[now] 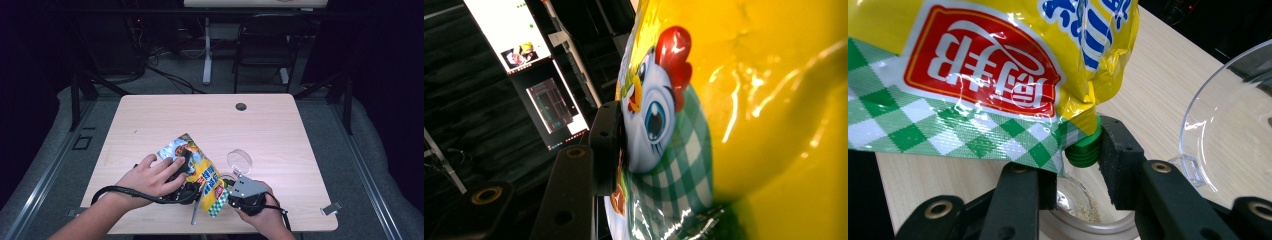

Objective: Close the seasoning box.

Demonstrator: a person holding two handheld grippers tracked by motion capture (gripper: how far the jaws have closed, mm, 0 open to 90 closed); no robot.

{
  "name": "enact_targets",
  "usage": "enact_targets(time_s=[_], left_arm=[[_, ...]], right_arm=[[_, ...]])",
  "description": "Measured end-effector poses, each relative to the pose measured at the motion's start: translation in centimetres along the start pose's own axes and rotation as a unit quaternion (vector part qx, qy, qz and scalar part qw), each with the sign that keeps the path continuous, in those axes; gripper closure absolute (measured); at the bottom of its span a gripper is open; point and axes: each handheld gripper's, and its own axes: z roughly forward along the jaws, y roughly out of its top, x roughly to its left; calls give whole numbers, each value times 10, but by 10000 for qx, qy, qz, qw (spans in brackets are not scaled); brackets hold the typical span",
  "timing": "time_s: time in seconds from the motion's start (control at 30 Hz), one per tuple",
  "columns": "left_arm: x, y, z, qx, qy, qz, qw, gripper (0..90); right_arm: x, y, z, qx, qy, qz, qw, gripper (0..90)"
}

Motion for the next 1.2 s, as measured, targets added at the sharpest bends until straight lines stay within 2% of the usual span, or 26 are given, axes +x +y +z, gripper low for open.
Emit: enact_targets(time_s=[0.37,0.43,0.5,0.53,0.57,0.67,0.7,0.8,0.83,0.97,1.2], left_arm=[[0,1,0,20,-3,69,10000,625],[-1,1,1,29,-92,-26,10000,626],[0,1,1,40,-143,-6,9999,626],[0,1,1,40,-143,-6,9999,626],[2,2,0,36,-19,113,9999,627],[2,2,0,42,-46,125,9999,627],[2,2,-1,34,9,139,9999,627],[3,3,-1,33,-44,153,9999,628],[3,3,-1,23,-98,92,9999,628],[4,3,-2,-7,-14,184,9998,639],[4,4,-3,-12,-14,214,9998,644]], right_arm=[[0,0,1,2,28,45,10000,706],[0,-1,2,7,45,44,10000,706],[-1,-1,2,-2,44,44,10000,706],[-1,-1,2,-2,44,44,10000,706],[-1,-1,2,-9,47,50,10000,706],[-1,-1,2,-4,43,37,10000,706],[-1,-1,2,-7,36,41,10000,706],[-1,-1,2,-1,35,44,10000,706],[-1,-1,2,9,40,54,10000,706],[-1,-2,3,33,40,57,10000,706],[-1,-1,3,24,59,74,10000,706]])
